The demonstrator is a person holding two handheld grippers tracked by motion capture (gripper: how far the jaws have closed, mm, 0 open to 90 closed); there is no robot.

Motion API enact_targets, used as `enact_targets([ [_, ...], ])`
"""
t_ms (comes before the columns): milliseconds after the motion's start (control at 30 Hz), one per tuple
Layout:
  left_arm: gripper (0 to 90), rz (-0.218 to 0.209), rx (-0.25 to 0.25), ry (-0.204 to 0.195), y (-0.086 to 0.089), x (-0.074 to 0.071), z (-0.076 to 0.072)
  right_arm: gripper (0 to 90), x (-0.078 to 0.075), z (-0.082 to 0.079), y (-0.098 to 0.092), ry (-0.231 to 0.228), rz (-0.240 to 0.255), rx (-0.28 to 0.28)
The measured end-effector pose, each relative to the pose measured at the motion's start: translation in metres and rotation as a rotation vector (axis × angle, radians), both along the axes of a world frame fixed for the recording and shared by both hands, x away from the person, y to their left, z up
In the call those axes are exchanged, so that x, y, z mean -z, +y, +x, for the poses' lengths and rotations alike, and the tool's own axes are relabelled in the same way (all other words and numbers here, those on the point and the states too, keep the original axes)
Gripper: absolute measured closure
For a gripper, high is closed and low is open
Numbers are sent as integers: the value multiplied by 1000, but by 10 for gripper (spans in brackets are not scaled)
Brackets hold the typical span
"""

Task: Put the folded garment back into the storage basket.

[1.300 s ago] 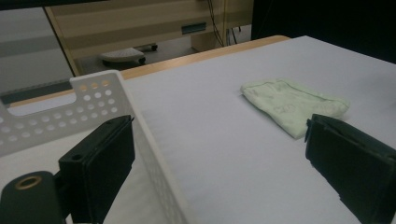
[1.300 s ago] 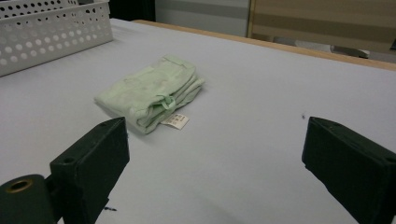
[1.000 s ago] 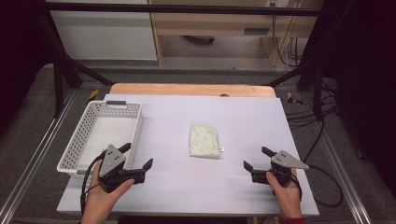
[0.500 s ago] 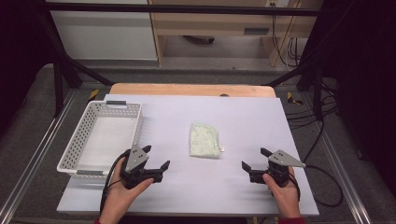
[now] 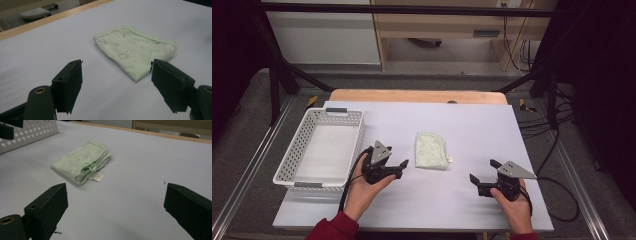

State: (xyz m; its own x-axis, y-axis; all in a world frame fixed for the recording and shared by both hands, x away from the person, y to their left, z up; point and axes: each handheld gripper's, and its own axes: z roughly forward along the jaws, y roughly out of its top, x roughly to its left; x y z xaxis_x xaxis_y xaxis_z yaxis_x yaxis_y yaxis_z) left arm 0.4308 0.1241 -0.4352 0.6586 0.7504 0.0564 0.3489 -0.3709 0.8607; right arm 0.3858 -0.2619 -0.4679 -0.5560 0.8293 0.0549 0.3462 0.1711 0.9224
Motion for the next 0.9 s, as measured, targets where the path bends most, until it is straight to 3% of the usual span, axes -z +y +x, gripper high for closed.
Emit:
enact_targets([
  [200,324,12,39,40,-7,5,17,55,1,4,3,7,3,-7],
  [267,366,18,46,35,-9,6,20,56,1,4,4,14,-6,-4],
  [367,409,28,55,23,-13,7,22,51,0,1,3,40,-4,15],
  [567,463,66,96,53,-26,12,24,56,-3,1,0,43,12,17],
  [733,564,67,134,87,-30,13,24,56,-3,1,0,41,9,16],
  [900,633,109,148,104,-38,16,25,57,-4,-1,1,32,-3,13],
])
